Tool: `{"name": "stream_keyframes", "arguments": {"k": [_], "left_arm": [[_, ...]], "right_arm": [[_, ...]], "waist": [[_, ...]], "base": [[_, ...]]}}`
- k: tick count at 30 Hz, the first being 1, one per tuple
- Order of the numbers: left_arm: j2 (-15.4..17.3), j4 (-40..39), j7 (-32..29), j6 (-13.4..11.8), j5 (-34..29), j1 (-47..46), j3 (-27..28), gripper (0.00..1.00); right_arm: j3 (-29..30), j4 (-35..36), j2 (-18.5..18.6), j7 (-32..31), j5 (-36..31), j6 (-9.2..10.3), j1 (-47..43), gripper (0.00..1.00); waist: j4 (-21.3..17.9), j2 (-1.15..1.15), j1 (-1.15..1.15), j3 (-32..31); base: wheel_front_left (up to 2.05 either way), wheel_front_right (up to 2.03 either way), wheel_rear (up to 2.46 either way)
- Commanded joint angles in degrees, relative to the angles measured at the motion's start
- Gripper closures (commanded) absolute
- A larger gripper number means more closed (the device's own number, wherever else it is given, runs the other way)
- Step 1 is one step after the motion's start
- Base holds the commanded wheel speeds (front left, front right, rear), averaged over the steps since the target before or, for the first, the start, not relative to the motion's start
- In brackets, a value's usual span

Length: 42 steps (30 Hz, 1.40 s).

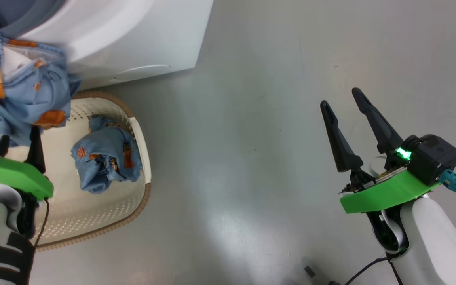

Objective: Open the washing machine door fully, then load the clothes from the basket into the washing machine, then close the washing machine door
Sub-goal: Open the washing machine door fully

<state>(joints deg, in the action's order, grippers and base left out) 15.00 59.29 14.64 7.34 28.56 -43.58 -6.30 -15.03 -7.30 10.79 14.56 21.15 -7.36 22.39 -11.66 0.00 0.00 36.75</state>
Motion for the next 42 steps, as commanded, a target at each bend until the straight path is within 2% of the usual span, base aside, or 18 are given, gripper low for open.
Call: {"name": "stream_keyframes", "arguments": {"k": [1,7,17,18,19,21,23,24,33,42], "left_arm": [[2.8,-0.7,0.4,0.1,0.5,-0.4,0.7,0.0],[4.0,-3.5,0.4,0.1,3.5,-1.9,-1.7,0.0],[6.2,-10.1,0.4,0.1,10.5,-3.4,-8.9,0.0],[6.4,-10.6,0.4,0.1,11.1,-3.5,-9.2,0.05],[6.6,-11.1,0.4,0.1,11.8,-3.7,-9.3,0.46],[7.0,-12.1,0.4,0.1,12.8,-4.1,-9.1,0.77],[7.2,-13.0,0.4,0.1,13.4,-4.2,-9.2,0.95],[7.2,-13.5,0.4,0.1,13.7,-4.3,-9.3,1.0],[7.1,-17.5,0.4,0.1,15.1,-3.6,-8.8,1.0],[4.5,-27.1,0.4,0.1,12.6,1.1,-2.6,1.0]], "right_arm": [[-1.1,1.5,0.2,0.4,-0.4,-0.13,-0.4,0.0],[-1.5,2.0,0.1,0.4,-0.5,-0.13,0.1,0.0],[-1.8,2.4,-0.3,0.4,-0.6,-0.13,0.9,0.0],[-1.8,2.4,-0.4,0.4,-0.6,-0.13,1.0,0.0],[-1.9,2.4,-0.4,0.4,-0.6,-0.13,1.0,0.0],[-1.9,2.5,-0.4,0.4,-0.6,-0.13,1.2,0.0],[-1.8,2.5,-0.5,0.4,-0.6,-0.13,1.3,0.0],[-1.8,2.5,-0.5,0.4,-0.6,-0.13,1.4,0.0],[-1.2,2.5,-0.6,0.4,-0.8,-0.13,1.6,0.0],[-0.5,2.5,-1.0,0.4,-0.9,-0.13,1.7,0.0]], "waist": [[-0.3,0.0,0.0,0.4],[-0.9,0.0,0.0,1.7],[-1.6,0.0,0.0,3.4],[-1.7,0.0,0.0,3.5],[-1.8,0.0,0.0,3.6],[-1.9,0.0,0.0,3.9],[-2.0,0.0,0.0,4.0],[-2.0,0.0,0.0,4.1],[-1.4,0.0,0.0,4.2],[-0.1,0.0,0.0,3.4]], "base": [[0.0,0.0,0.0],[0.0,0.0,0.0],[0.0,0.0,0.0],[0.0,0.0,0.0],[0.0,0.0,0.0],[0.0,0.0,0.0],[0.0,0.0,0.0],[0.0,0.0,0.0],[0.0,0.0,0.0],[0.0,0.0,0.0]]}}
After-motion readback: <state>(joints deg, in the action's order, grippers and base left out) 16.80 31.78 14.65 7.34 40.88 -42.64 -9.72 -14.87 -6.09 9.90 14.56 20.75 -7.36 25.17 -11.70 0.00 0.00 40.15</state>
